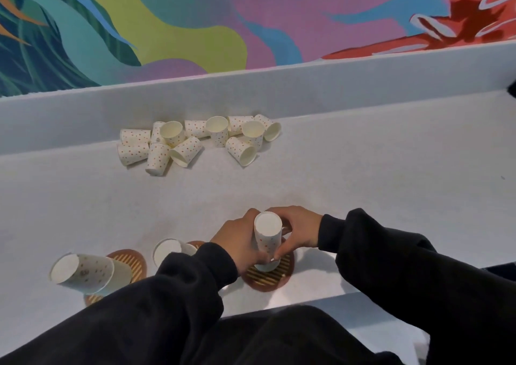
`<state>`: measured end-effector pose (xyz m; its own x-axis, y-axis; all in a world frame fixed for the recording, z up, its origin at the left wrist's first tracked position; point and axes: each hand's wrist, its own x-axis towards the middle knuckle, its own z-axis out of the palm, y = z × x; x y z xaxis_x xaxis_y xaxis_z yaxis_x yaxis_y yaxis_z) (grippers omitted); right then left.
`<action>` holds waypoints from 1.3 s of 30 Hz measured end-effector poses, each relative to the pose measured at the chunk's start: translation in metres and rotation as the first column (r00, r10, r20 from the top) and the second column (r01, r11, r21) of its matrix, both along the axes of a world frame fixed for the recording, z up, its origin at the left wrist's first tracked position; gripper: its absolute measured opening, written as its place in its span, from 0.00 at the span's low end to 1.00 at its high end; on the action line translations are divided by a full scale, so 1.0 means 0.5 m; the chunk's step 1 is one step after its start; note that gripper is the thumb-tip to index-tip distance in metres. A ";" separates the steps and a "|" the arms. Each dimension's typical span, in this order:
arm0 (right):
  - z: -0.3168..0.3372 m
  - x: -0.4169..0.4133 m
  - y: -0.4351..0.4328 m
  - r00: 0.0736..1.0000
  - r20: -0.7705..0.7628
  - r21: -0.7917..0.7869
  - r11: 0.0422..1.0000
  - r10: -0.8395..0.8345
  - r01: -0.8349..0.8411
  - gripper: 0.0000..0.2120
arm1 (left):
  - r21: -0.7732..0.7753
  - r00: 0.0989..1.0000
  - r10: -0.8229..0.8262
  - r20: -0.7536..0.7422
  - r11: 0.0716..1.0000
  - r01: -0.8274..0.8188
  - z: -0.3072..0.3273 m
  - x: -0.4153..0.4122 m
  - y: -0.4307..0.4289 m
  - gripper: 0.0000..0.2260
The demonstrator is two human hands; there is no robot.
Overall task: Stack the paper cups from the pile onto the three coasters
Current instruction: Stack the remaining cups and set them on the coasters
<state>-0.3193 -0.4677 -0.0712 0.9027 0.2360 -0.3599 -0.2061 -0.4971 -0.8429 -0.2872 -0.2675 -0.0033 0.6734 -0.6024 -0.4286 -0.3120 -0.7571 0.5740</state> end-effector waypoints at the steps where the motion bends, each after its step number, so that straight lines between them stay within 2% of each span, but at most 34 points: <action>1: -0.006 -0.001 0.001 1.000 -0.003 -0.018 1.000 0.002 -0.002 0.36 | 0.017 1.000 -0.010 0.016 1.000 0.009 -0.005 -0.001 -0.002 0.33; 6: -0.038 -0.007 0.003 0.999 -0.021 -0.089 0.996 0.025 -0.026 0.36 | 0.011 1.000 0.006 0.008 1.000 -0.006 -0.034 -0.014 -0.002 0.30; 15: -0.086 -0.022 0.002 0.998 -0.052 -0.093 0.995 -0.024 0.019 0.36 | 0.016 0.998 0.043 -0.044 0.999 -0.043 -0.058 -0.019 0.005 0.29; 19: -0.072 -0.005 -0.012 0.995 -0.080 -0.118 0.991 0.058 -0.067 0.38 | 0.070 0.997 0.058 -0.057 0.996 -0.054 -0.039 -0.009 0.001 0.31; 23: -0.043 0.039 -0.053 0.993 -0.101 -0.184 0.979 0.066 -0.084 0.34 | 0.005 0.997 0.025 0.070 1.000 -0.026 0.053 0.025 0.009 0.31; 29: 0.043 0.164 -0.104 0.999 0.033 -0.292 0.956 -0.032 0.040 0.26 | -0.118 0.967 0.042 0.250 0.993 -0.013 0.227 0.151 0.004 0.19; 34: 0.114 0.288 -0.128 0.984 0.171 -0.396 0.910 -0.056 0.121 0.24 | -0.020 0.952 0.024 0.305 1.000 -0.019 0.246 0.312 -0.025 0.14; 36: 0.121 0.333 -0.136 0.976 0.205 -0.429 0.889 -0.075 0.158 0.24 | 0.033 0.955 0.039 0.292 0.998 -0.051 0.220 0.363 -0.039 0.11; 39: 0.124 0.395 -0.144 0.968 0.230 -0.473 0.859 -0.096 0.198 0.24 | 0.037 0.975 0.150 0.165 0.987 -0.158 0.169 0.425 -0.059 0.11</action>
<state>-0.1217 -0.5395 -0.0092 0.9756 -0.0652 -0.2099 -0.1694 -0.8312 -0.5295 -0.0746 -0.2971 0.0812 0.8190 -0.4668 -0.3338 -0.2748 -0.8297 0.4860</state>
